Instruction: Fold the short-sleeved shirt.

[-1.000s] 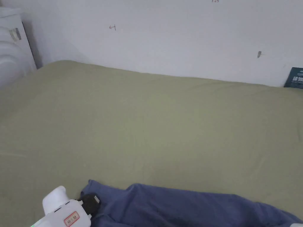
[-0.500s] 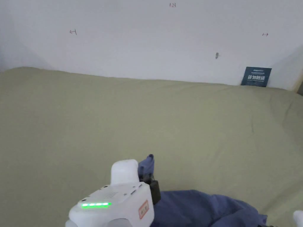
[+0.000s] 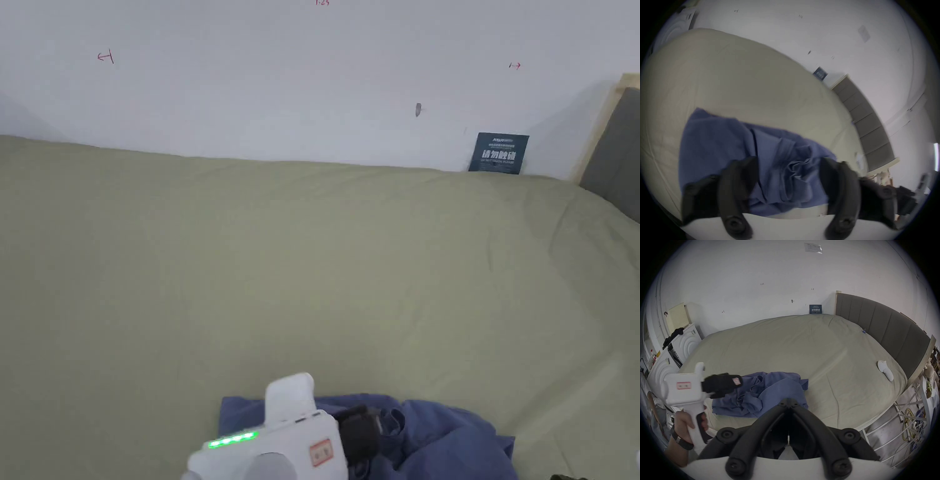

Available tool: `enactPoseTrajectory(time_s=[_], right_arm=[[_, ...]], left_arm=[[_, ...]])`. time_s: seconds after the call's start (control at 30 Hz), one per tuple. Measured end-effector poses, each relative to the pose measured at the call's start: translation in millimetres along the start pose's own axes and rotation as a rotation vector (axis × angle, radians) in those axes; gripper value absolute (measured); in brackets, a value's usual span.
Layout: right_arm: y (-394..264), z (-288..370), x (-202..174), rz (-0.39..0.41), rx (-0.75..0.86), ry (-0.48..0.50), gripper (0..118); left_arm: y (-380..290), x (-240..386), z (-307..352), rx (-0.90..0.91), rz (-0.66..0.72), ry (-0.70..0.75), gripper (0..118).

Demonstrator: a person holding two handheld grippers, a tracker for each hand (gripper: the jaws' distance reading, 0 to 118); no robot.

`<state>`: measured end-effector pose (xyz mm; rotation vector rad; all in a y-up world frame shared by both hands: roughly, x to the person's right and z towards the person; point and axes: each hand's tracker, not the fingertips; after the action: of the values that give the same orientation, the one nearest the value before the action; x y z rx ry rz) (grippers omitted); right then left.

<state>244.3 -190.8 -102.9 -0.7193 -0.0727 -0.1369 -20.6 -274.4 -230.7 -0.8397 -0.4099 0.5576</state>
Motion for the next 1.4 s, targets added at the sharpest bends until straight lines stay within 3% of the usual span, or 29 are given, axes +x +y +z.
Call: enactPoseTrajectory(time_s=[0.07,0.13,0.23,0.37,0.57,0.8,1.13,1.3,1.4], right_arm=[[-0.4,-1.4,-4.0,0.0,0.003,0.011,2],[-2.2,-1.3,-9.5,0.006,0.004,0.025,2],[-6.2,1.1,-15.9,0.021,0.0,0.055,2],[-10.6,3.5,-21.2,0.037,-0.009,0.069,2],[-10.8,4.1,-21.1,0.052,-0.016,0.075,2],[-8.2,13.3,-16.3,0.048,-0.009,0.086,2],[-9.0,9.7,-21.8,0.063,-0.025,0.098,2],[-9.1,6.2,-28.1,0.07,-0.038,0.105,2],[-8.9,6.2,-32.9,0.079,-0.042,0.111,2]], left_arm=[[5.4,-1.6,17.6,0.094,-0.058,0.056,2],[12.9,-10.1,23.7,0.168,-0.14,0.157,0],[24.2,-36.5,15.4,0.162,-0.081,0.208,0],[15.6,-57.0,-5.6,0.139,-0.005,0.143,0],[-30.8,-33.4,-49.7,0.058,-0.066,0.099,0],[-70.8,-3.9,-70.6,0.08,-0.034,0.03,0],[-77.1,-6.8,-51.7,0.139,0.248,-0.078,0],[-87.5,-5.4,-72.7,0.033,0.182,-0.083,0],[-83.3,-7.6,-68.5,0.021,0.248,-0.117,0]])
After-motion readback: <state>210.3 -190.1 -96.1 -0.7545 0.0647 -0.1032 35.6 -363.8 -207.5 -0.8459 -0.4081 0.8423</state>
